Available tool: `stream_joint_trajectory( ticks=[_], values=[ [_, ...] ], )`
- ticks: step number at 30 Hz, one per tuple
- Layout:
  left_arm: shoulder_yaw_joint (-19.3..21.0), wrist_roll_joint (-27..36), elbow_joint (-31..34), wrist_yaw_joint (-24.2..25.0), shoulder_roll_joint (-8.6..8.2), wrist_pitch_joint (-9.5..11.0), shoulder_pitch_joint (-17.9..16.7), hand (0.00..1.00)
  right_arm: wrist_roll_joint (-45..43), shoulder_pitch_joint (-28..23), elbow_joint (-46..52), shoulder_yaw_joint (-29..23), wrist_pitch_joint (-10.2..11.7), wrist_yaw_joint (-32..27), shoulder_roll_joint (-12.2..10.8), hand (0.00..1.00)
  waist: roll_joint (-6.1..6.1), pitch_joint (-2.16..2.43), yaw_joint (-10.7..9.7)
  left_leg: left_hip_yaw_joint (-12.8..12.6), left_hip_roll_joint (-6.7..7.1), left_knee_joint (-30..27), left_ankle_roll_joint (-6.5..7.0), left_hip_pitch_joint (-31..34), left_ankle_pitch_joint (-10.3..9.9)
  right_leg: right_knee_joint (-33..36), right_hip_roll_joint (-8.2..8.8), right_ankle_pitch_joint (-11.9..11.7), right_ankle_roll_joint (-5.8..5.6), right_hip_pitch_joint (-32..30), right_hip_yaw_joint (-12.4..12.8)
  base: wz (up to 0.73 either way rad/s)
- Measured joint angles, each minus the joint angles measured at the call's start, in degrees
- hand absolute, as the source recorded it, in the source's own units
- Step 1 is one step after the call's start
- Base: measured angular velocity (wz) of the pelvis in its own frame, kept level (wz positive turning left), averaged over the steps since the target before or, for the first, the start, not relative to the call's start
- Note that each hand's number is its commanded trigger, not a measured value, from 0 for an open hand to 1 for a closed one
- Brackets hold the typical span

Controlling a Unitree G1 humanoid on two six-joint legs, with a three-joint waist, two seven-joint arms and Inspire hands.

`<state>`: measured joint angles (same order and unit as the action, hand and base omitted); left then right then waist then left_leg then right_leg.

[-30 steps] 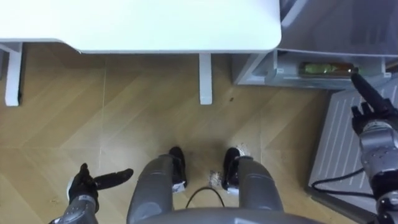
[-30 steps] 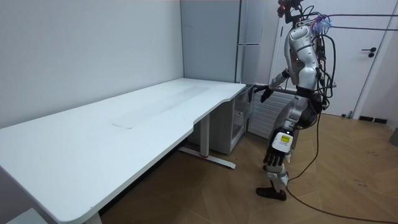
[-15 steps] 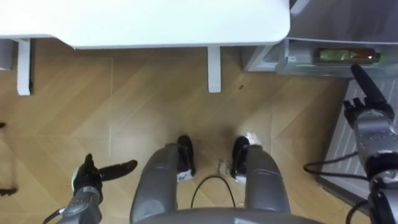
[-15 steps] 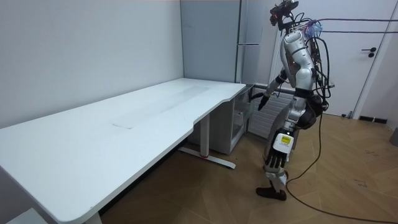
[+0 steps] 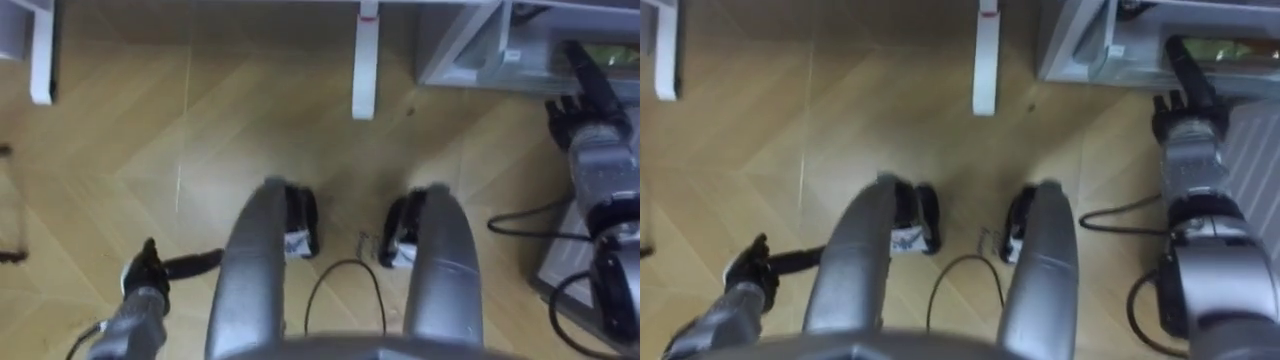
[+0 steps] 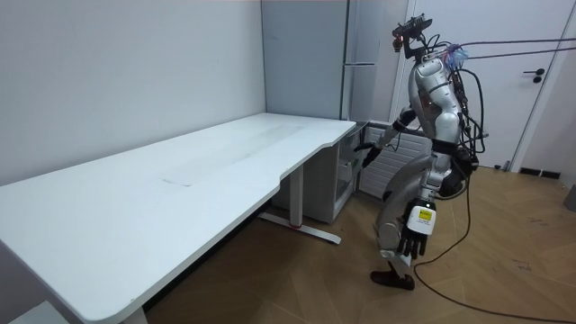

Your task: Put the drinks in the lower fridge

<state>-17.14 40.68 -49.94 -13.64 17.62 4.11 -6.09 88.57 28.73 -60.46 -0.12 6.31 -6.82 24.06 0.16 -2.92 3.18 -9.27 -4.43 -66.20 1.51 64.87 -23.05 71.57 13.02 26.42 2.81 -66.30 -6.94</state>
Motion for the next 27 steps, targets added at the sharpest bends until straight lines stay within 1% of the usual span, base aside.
stream_joint_trajectory(
  ticks=[2, 6, 8, 11, 13, 16, 20, 21, 22, 23, 24, 25, 27],
  values=[
    [-0.02, -0.20, 0.15, -0.75, 0.03, -0.09, 0.10, 0.00, 1.38, -0.02, -0.32, 0.00, -0.17, 0.26, 0.23, 0.00, -0.07, -0.04, -0.19, 0.33, -0.11, -1.66, -0.07, 1.76, -0.35, 1.46, 0.05, 0.27, 0.17, -1.59, 0.01, 0.00],
    [0.02, -0.29, 1.48, -1.39, 0.14, -0.09, 0.29, 0.00, 2.01, 0.07, -0.40, 0.00, -0.21, 0.45, 1.70, 0.00, -0.15, -0.12, 0.05, -0.34, 0.04, -3.79, 0.24, 4.61, -0.55, 3.96, 0.55, 0.46, -0.26, -5.15, 1.23, 0.00],
    [0.03, -0.30, 1.52, -1.51, 0.43, -0.05, 0.29, 0.00, 2.64, 0.24, -0.38, 0.00, -0.22, 0.45, 1.82, 0.00, -0.16, -0.12, 0.07, -0.33, 0.07, -4.06, 0.26, 5.09, -0.54, 4.29, 0.87, 0.56, -0.44, -5.64, 1.33, 0.00],
    [0.16, -0.32, 1.76, -1.47, 1.05, -0.01, 0.38, 0.00, 3.22, 0.53, -0.35, 0.00, -0.24, 0.45, 2.11, 0.00, -0.18, -0.13, 0.00, -0.19, 0.10, -4.06, 0.32, 6.04, -0.21, 4.29, 0.99, 0.42, -0.31, -6.45, 1.45, 0.01],
    [0.21, -0.33, 1.58, -1.39, 1.16, -0.03, 0.38, 0.00, 3.27, 0.53, -0.34, -0.01, -0.25, 0.45, 2.19, 0.00, -0.18, -0.13, 0.02, -0.12, 0.12, -4.06, 0.34, 6.13, -0.21, 4.28, 0.96, 0.32, -0.44, -6.54, 1.52, 0.00],
    [1.15, -0.37, 2.13, -0.93, 1.69, 0.02, 0.30, 0.00, 3.68, 0.53, 0.90, -0.01, -0.50, -0.89, 2.35, 0.00, -0.26, -0.14, 0.00, -0.10, 0.10, -3.96, 0.34, 6.34, -0.21, 4.05, 0.99, 0.25, -0.50, -6.58, 1.17, 0.00],
    [1.50, -0.32, 2.29, -0.94, 1.89, 1.31, 0.19, 0.00, 4.24, 0.53, 3.78, 0.07, -0.96, -2.42, 2.44, 0.00, -1.04, -0.13, -0.03, -0.33, 0.09, -3.00, 0.38, 5.70, 0.01, 3.27, 1.02, -0.10, -0.57, -6.27, 1.15, -0.02],
    [1.57, -0.30, 2.38, -0.93, 2.05, 1.40, 0.00, 0.00, 4.42, 0.53, 4.85, 0.32, -1.11, -2.83, 2.44, 0.00, -1.45, -0.06, -0.02, -0.32, 0.13, -2.61, 0.35, 5.46, 0.14, 2.98, 1.03, -0.15, -0.59, -6.04, 1.10, 0.00],
    [1.66, -0.30, 2.68, -0.93, 2.21, 1.45, -0.44, 0.00, 4.42, 0.53, 6.09, 0.62, -1.30, -3.25, 2.49, 0.00, -1.63, -0.01, -0.05, -0.31, 0.13, -2.52, 0.32, 5.37, 0.17, 2.88, 1.05, -0.16, -0.59, -5.94, 1.04, 0.00],
    [1.75, -0.37, 3.94, -0.94, 2.59, 1.49, -1.77, 0.00, 5.22, 0.80, 9.18, 0.79, -1.89, -5.36, 2.85, 0.00, -1.77, 0.04, -0.11, -0.18, 0.09, -2.48, 0.32, 5.14, 0.16, 2.72, 1.35, -0.17, -0.58, -5.56, 0.61, 0.03],
    [1.74, -0.36, 4.93, -0.94, 2.89, 1.65, -3.02, 0.00, 5.76, 2.05, 9.13, 1.26, -2.17, -6.53, 3.71, 0.00, -1.77, 0.04, 0.00, -0.15, 0.27, -2.39, 0.36, 4.91, 0.19, 2.74, 1.89, -0.13, -0.54, -5.29, 0.28, 0.05],
    [1.71, -0.41, 5.51, -0.94, 3.14, 1.75, -3.73, 0.00, 5.76, 2.70, 9.16, 1.28, -2.16, -6.81, 3.90, 0.00, -1.77, 0.04, 0.16, -0.15, 0.28, -2.35, 0.38, 4.87, 0.22, 2.75, 1.93, -0.12, -0.54, -5.27, 0.26, 0.09],
    [2.09, -1.09, 6.25, -1.03, 3.91, 1.76, -5.89, 0.00, 5.69, 5.65, 9.34, 1.28, -1.92, -7.23, 4.42, 0.00, -1.77, 0.04, 0.49, -0.18, 0.31, -2.10, 0.41, 4.87, 0.41, 2.86, 2.44, 0.02, -0.27, -5.26, 0.04, 0.12]
  ],
)
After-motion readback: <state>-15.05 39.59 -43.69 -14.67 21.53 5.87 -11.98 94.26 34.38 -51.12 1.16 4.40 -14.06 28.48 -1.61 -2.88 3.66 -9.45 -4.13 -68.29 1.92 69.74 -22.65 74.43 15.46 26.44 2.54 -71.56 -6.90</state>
